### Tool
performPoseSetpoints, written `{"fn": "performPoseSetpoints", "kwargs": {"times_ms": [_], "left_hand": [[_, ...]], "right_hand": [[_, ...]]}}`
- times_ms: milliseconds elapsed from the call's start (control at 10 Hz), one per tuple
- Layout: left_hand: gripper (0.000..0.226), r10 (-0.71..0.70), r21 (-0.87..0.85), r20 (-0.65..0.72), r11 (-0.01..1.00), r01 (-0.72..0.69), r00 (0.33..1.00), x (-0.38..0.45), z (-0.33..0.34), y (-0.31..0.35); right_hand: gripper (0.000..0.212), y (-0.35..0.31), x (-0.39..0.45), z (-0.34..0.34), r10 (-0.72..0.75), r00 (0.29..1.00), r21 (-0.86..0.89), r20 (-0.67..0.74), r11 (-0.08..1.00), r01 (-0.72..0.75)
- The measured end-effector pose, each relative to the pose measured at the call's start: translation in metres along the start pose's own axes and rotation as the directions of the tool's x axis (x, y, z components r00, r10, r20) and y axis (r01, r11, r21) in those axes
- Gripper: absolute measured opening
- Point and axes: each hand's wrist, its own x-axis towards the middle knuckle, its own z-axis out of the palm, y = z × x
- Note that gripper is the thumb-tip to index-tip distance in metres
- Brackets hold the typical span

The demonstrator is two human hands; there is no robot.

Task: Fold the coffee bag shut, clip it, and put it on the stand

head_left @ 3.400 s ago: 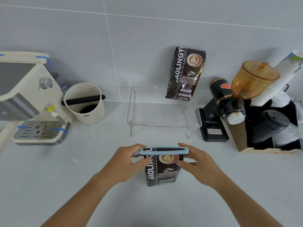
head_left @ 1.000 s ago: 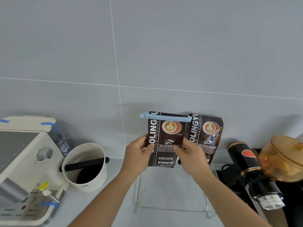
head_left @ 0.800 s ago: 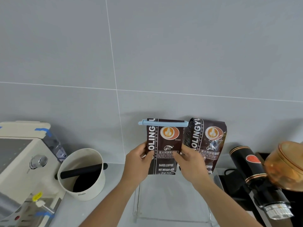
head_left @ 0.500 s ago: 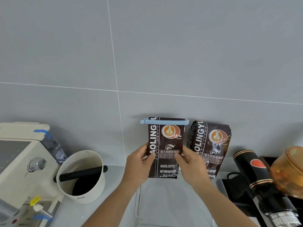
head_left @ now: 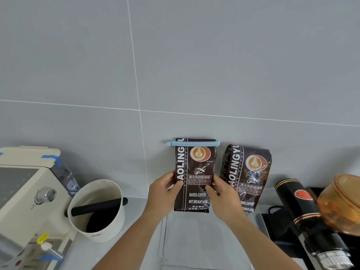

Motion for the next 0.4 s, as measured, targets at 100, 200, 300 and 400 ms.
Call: {"fn": "performPoseSetpoints", "kwargs": {"times_ms": [100,200,300,400], "left_hand": [[0.021,-0.035,0.06,-0.06,0.997,0.039,0.998,-0.002,0.001,0.005],[0.021,-0.067,0.116,-0.096,0.99,0.078,0.993,-0.002,0.002,0.01],[0.023,-0.093,0.169,-0.087,0.98,0.107,0.992,-0.007,0.001,0.016],[0.022,-0.116,0.159,-0.086,0.979,0.129,0.99,-0.014,-0.004,0.02]], "right_hand": [[0.041,-0.004,-0.003,0.0,-0.008,1.0,-0.034,0.009,0.999,0.008],[0.034,-0.004,-0.005,-0.003,-0.003,1.0,-0.033,-0.009,0.999,0.002],[0.027,-0.004,-0.012,-0.006,0.01,1.0,0.002,0.013,1.0,-0.01],[0.021,-0.004,-0.014,-0.013,0.057,0.998,0.097,0.028,0.993,-0.06]]}}
